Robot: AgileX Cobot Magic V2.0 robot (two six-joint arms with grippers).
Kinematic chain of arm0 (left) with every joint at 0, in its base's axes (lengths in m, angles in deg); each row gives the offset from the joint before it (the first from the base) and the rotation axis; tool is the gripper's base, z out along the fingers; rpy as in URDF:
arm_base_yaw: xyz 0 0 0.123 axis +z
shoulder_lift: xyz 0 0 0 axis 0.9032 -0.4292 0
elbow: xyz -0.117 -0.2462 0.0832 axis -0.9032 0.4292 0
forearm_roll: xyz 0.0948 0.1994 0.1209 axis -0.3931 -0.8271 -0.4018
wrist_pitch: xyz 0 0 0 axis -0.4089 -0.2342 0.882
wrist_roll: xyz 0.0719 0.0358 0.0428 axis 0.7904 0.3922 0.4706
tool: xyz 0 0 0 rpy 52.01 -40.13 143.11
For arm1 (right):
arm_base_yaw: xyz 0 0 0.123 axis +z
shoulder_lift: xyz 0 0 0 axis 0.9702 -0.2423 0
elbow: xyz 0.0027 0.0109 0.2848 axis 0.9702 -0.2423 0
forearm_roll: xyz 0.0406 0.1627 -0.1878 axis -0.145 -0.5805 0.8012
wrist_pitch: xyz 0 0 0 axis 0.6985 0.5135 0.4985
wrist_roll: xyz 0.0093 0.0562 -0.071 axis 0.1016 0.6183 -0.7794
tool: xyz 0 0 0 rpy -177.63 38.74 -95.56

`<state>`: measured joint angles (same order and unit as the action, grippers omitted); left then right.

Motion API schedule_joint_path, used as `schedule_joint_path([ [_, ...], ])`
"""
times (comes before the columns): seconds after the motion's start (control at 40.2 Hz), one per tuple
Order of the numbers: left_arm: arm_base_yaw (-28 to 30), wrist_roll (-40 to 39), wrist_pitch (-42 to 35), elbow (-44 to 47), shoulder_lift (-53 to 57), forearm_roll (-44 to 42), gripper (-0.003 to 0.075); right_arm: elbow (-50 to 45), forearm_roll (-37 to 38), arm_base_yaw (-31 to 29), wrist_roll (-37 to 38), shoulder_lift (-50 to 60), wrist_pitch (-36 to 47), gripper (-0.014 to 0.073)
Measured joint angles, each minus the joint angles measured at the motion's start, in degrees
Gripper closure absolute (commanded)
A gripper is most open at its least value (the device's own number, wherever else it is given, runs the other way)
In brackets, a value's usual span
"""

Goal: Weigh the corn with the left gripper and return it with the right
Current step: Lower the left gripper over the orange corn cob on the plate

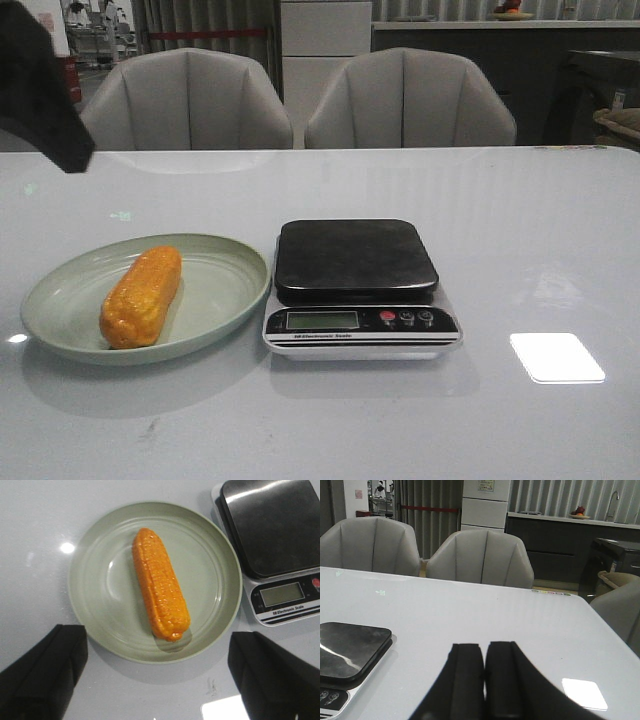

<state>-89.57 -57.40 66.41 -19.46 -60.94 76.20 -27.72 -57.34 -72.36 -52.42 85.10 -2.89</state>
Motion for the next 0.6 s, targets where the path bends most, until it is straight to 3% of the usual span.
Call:
schedule_joint_path([
  [0.597, -2.1, -2.6, -0.5, -9.0, -24.6, 0.8, 0.0095, 0.0, 0.0, 0.0, 0.0, 0.0, 0.0, 0.0416],
])
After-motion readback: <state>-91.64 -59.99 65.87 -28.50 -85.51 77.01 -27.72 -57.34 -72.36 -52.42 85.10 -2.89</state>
